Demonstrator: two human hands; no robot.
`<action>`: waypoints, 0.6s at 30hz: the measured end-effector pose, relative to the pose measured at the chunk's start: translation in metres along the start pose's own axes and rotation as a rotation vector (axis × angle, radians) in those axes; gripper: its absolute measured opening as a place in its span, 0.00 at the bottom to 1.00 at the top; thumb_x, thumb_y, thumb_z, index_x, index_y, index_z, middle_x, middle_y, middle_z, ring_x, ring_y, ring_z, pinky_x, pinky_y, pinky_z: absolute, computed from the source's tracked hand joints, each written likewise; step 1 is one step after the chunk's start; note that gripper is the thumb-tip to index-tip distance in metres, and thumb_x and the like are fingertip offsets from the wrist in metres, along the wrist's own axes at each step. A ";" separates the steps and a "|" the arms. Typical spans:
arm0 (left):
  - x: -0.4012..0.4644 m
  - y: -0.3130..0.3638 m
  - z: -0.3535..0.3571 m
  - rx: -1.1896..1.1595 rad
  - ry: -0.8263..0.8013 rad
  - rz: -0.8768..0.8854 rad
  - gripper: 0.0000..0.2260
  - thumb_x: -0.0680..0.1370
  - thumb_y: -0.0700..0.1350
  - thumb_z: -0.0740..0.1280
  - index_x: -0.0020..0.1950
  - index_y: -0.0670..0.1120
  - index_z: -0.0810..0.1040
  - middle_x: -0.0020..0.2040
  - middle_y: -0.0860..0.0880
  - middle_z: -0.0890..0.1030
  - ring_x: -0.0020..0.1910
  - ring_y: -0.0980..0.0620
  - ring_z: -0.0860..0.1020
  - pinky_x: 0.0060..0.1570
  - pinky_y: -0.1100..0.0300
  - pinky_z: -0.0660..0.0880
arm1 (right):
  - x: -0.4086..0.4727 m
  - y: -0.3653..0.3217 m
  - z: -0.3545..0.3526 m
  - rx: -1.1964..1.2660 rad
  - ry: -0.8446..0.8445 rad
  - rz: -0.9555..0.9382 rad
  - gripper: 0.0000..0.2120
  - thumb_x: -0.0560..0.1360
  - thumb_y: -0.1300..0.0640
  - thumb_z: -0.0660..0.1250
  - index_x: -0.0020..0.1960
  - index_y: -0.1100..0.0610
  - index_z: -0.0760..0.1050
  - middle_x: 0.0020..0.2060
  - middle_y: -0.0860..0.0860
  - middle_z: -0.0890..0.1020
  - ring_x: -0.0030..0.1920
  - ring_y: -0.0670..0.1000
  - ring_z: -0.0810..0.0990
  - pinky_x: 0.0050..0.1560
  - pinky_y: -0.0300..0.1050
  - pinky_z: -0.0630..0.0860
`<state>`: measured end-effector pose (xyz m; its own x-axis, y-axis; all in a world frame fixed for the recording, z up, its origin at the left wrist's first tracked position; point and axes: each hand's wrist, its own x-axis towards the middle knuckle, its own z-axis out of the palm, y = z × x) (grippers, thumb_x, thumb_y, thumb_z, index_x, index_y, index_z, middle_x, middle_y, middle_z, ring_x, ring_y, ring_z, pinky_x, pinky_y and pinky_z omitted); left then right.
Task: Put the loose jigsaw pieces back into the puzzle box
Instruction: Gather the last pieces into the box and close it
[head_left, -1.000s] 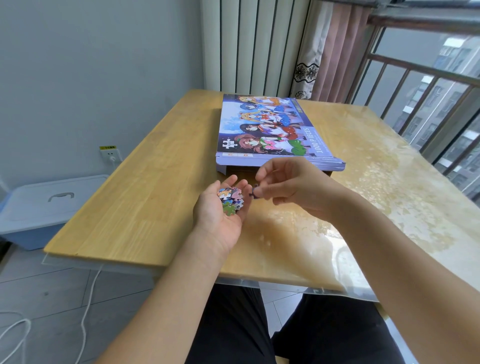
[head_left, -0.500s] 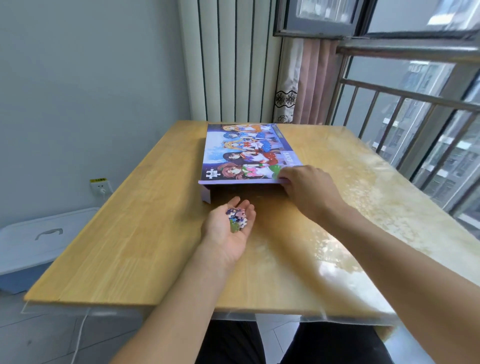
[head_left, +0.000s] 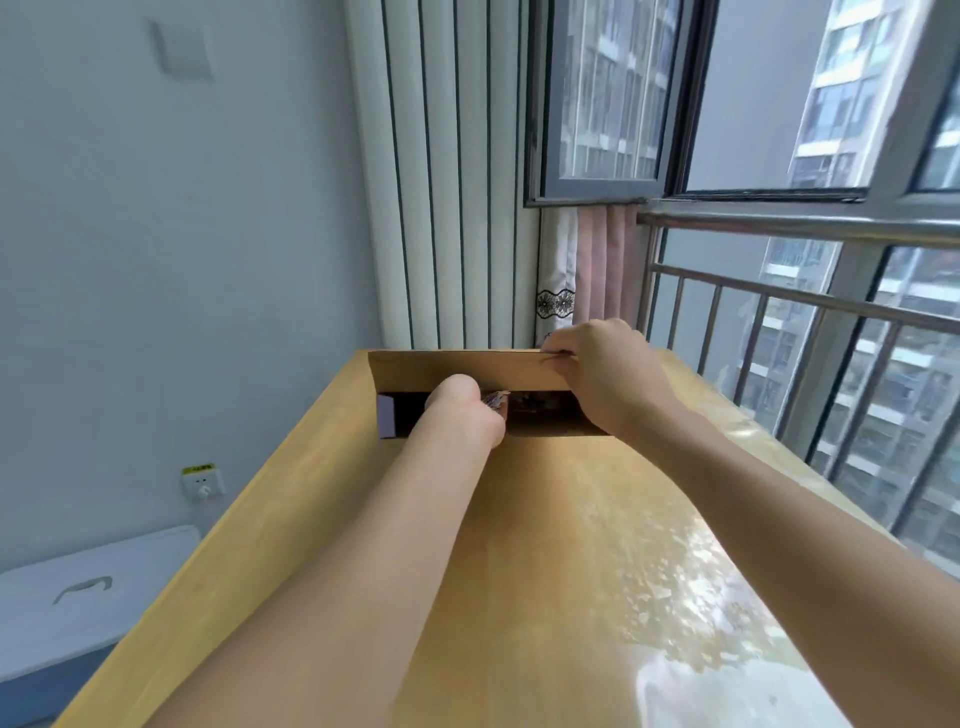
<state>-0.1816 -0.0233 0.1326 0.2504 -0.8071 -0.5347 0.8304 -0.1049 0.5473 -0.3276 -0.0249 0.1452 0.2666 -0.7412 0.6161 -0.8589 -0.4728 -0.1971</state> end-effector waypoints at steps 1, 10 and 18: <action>0.001 0.001 0.003 0.037 0.005 0.018 0.05 0.82 0.35 0.60 0.57 0.41 0.71 0.55 0.40 0.75 0.57 0.39 0.77 0.64 0.46 0.77 | 0.003 -0.001 -0.004 -0.005 0.005 -0.007 0.07 0.78 0.59 0.67 0.43 0.54 0.82 0.36 0.53 0.81 0.38 0.58 0.78 0.39 0.50 0.78; 0.027 0.023 0.027 0.412 -0.214 0.071 0.17 0.81 0.36 0.60 0.70 0.42 0.71 0.62 0.40 0.77 0.61 0.40 0.76 0.64 0.49 0.75 | 0.031 -0.009 -0.032 0.012 0.022 -0.039 0.08 0.80 0.61 0.67 0.43 0.56 0.83 0.38 0.52 0.83 0.39 0.55 0.79 0.40 0.47 0.77; 0.010 0.026 0.005 0.752 -0.382 0.215 0.09 0.84 0.36 0.60 0.63 0.37 0.75 0.64 0.40 0.76 0.61 0.44 0.78 0.62 0.54 0.78 | 0.037 -0.006 -0.028 -0.059 -0.012 -0.050 0.10 0.79 0.61 0.65 0.41 0.57 0.80 0.35 0.54 0.81 0.35 0.56 0.77 0.34 0.46 0.71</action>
<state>-0.1596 -0.0370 0.1442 0.0676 -0.9791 -0.1916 0.2009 -0.1748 0.9639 -0.3245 -0.0358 0.1906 0.3150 -0.7228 0.6151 -0.8684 -0.4809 -0.1205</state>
